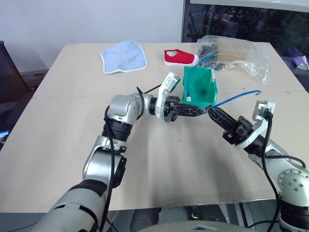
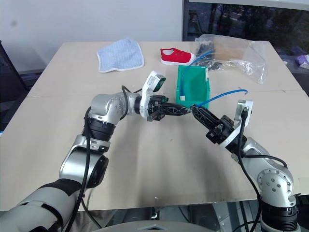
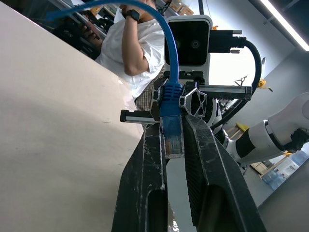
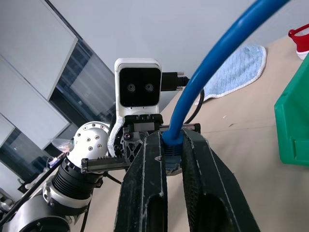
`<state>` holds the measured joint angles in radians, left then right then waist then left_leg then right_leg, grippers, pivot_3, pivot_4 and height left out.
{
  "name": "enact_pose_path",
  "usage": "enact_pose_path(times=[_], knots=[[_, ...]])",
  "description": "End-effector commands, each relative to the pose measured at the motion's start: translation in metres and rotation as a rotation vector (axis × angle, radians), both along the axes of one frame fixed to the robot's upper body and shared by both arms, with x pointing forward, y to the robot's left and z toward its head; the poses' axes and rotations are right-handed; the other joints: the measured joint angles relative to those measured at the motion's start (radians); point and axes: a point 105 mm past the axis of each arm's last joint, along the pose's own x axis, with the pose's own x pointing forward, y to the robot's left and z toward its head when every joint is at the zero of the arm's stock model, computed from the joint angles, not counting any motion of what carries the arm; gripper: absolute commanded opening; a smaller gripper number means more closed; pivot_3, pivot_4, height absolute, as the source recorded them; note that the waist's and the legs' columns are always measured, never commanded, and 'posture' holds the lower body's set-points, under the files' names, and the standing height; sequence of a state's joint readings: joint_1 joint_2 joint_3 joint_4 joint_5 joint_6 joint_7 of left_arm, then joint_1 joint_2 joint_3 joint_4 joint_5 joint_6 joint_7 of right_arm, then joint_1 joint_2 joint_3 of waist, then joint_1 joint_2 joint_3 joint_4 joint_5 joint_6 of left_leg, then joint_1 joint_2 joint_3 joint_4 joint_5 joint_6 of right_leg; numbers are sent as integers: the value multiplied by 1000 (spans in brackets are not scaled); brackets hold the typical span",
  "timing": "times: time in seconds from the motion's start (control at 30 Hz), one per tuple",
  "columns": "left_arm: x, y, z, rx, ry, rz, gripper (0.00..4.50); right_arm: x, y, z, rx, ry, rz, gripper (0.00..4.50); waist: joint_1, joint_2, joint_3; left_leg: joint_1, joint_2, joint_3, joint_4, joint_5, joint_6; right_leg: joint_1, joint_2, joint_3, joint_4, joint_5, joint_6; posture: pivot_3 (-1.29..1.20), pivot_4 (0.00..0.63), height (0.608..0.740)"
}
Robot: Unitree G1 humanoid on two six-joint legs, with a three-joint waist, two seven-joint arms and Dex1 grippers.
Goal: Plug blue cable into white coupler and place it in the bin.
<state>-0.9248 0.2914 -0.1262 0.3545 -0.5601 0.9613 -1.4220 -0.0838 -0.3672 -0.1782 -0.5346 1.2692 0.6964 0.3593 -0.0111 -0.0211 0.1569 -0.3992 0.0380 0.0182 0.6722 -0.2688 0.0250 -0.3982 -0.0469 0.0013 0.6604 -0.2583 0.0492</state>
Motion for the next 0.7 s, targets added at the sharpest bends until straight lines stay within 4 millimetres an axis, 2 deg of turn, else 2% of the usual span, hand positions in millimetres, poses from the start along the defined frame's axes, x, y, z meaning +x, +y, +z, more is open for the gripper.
enact_pose_path(times=[0.03, 0.07, 0.13, 0.17, 0.23, 0.3, 0.33, 0.4, 0.5, 0.63, 0.7], knots=[[-3, -1, 7, -12, -82, 8, 0, -1, 1, 9, 13, -31, 12, 145, 0, 0, 0, 0, 0, 0, 0, 0, 0, 0, 0, 0, 0, 0, 0, 0, 150, 740], [-4, 1, 8, -13, -90, 7, 0, 0, 0, 8, 12, -30, 11, 145, 0, 0, 0, 0, 0, 0, 0, 0, 0, 0, 0, 0, 0, 0, 0, 0, 150, 740], [-5, 6, 11, -15, -102, 10, 962, 1, -1, 8, 12, -28, 11, 0, 0, 0, 0, 0, 0, 0, 0, 0, 0, 0, 0, 0, 0, 0, 0, 0, 150, 740], [-5, 8, 11, -13, -109, 18, 1266, 1, -1, 8, 13, -28, 11, 0, -1, 0, 0, 0, 0, 0, 0, 0, 0, 0, 0, 0, 0, 0, 0, 0, 150, 740], [2, 10, 13, -9, -141, 94, 2304, 2, -2, 8, 14, -28, 12, 0, 0, 0, 0, 0, 0, 0, 0, 0, 0, 0, 0, 0, 0, 0, 0, 0, 150, 740], [6, 15, 16, -2, -184, 154, 3130, 3, -4, 8, 14, -27, 12, 0, 0, 0, 0, 0, 0, 0, 0, 0, 0, 0, 0, 0, 0, 0, 0, 0, 150, 740], [5, 18, 19, -10, -205, 177, 3834, 4, -6, 8, 13, -27, 10, 0, 0, 0, 0, 0, 0, 0, 0, 0, 0, 0, 0, 0, 0, 0, 0, 0, 150, 740], [2, 27, 34, -48, -259, 232, 4465, 6, -9, 7, 8, -25, 3, 0, 0, 0, 0, 0, 0, 0, 0, 0, 0, -1, 0, 1, 0, 0, 0, 0, 150, 740], [-7, 41, 49, -67, -295, 324, 4465, 7, -15, 5, 0, -22, -5, 0, -1, 0, 0, 0, 1, 1, 0, 0, 0, -1, 0, 1, 0, 0, 0, 0, 150, 740], [-20, 64, 48, 8, -332, 481, 4465, 9, -22, 1, -4, -7, -10, 0, -3, 0, 0, 1, 1, 1, -2, 0, 0, -1, -1, 2, 0, 0, 0, 0, 150, 740], [-26, 80, 48, 7, -373, 619, 4465, 10, -24, -3, -7, 5, -3, 0, -3, 0, 0, 1, 2, 2, -2, 0, 0, -1, -1, 3, 0, 0, 0, 0, 150, 740]])
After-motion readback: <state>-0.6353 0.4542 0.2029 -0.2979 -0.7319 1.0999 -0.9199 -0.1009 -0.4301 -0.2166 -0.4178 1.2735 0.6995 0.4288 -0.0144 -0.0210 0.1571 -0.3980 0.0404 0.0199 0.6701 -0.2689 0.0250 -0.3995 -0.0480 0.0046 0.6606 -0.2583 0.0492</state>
